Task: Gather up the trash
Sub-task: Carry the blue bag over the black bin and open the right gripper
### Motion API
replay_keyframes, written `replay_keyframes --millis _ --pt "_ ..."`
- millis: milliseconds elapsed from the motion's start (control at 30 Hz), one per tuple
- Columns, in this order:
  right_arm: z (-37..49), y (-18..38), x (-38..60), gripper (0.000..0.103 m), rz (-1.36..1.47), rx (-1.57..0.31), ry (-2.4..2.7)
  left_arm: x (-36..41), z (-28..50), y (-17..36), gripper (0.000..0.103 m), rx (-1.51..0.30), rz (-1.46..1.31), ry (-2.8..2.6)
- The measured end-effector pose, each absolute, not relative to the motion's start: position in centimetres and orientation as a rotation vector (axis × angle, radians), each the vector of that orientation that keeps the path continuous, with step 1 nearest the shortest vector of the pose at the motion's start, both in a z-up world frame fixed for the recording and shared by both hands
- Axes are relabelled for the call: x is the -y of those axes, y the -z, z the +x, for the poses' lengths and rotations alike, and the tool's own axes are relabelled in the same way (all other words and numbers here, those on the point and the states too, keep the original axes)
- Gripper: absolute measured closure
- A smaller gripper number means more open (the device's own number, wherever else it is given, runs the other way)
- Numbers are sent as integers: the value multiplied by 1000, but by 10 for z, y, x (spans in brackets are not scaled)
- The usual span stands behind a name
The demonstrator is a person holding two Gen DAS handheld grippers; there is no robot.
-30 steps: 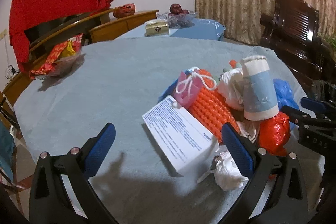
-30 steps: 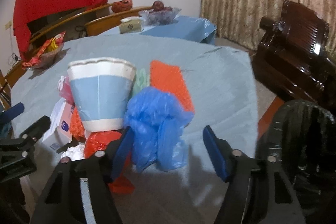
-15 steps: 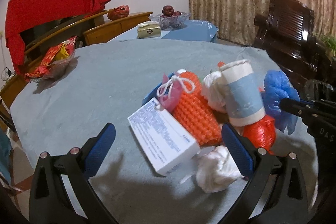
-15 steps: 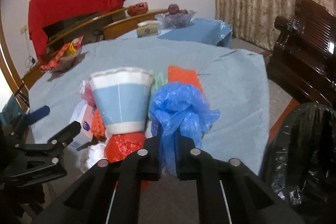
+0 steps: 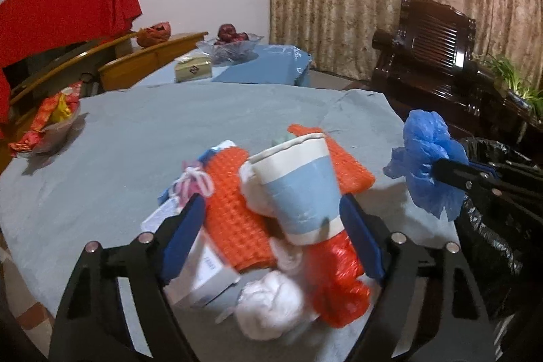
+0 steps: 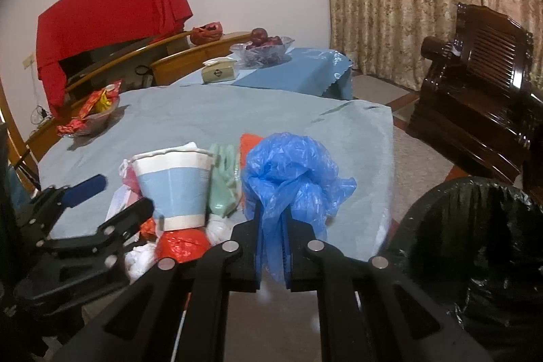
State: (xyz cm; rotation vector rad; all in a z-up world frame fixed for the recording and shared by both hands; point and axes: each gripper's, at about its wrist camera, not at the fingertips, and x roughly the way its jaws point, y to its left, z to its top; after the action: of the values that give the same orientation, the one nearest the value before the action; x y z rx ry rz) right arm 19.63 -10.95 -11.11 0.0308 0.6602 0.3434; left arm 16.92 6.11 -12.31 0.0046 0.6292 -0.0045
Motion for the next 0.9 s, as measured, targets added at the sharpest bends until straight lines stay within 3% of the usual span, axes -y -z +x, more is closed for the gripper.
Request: replay_keyframes --millis 133,200,333,367,600,900 --pt "200 114 115 94 38 -663 -338 -55 187 129 33 -654 0 18" --pt "203 114 116 94 41 -666 -338 -54 194 131 42 -666 -14 38" --pt "204 116 118 94 41 -670 -340 -51 193 129 66 -654 -34 65" --pt "203 117 118 94 43 -670 -340 -49 192 127 77 -644 -24 73" --pt "194 108 128 94 58 -645 -338 -41 179 118 83 -612 -8 81" --pt "173 82 166 94 90 -582 -272 -16 173 78 84 -523 -9 153"
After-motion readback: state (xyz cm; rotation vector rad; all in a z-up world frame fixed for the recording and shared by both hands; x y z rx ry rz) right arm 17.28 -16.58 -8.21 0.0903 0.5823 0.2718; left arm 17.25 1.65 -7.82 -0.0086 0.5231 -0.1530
